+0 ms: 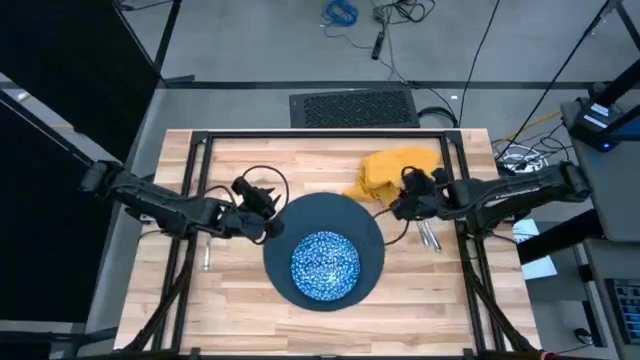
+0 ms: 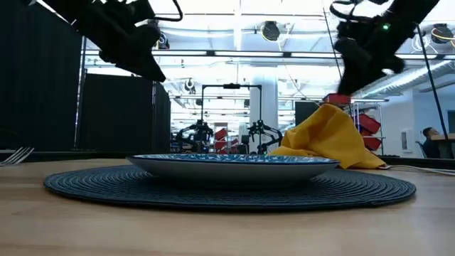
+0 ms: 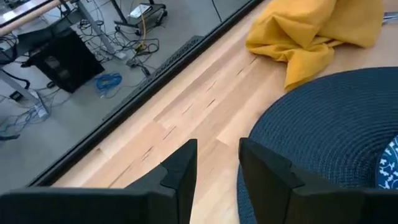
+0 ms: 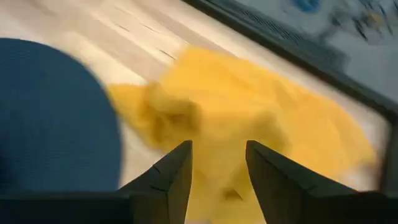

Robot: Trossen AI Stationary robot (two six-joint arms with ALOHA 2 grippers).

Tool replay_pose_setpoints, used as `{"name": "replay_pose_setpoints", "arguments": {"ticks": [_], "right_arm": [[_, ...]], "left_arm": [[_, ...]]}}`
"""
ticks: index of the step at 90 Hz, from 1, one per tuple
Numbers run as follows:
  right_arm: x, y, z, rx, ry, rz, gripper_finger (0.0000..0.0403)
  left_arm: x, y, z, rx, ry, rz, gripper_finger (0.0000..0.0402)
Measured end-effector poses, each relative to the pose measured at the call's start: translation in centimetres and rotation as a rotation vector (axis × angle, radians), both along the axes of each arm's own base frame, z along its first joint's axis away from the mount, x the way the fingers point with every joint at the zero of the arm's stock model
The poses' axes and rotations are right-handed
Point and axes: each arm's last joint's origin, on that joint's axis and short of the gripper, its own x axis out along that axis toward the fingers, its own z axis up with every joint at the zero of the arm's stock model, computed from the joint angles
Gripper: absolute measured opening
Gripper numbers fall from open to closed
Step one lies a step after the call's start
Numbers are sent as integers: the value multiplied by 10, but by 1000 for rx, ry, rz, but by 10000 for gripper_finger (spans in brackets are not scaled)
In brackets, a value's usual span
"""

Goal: Set table place
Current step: Fold the yellow table napkin

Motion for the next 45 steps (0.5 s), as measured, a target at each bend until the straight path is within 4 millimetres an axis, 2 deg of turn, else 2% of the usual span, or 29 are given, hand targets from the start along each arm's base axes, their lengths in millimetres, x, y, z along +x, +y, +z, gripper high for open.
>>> {"name": "replay_pose_setpoints", "arguments": {"ticks": [21,30,45], "right_arm": [[-13,-2,-6,179,52,-126,141],[-14,-2,-6,211,73,-115,141],[-10,1,-12,259,194,-3,141]], "left_arm": [[3,-1,-8,-4,47,-8,107],[3,-1,-9,-3,52,-9,107],[4,-1,-9,-4,48,-8,107]]}}
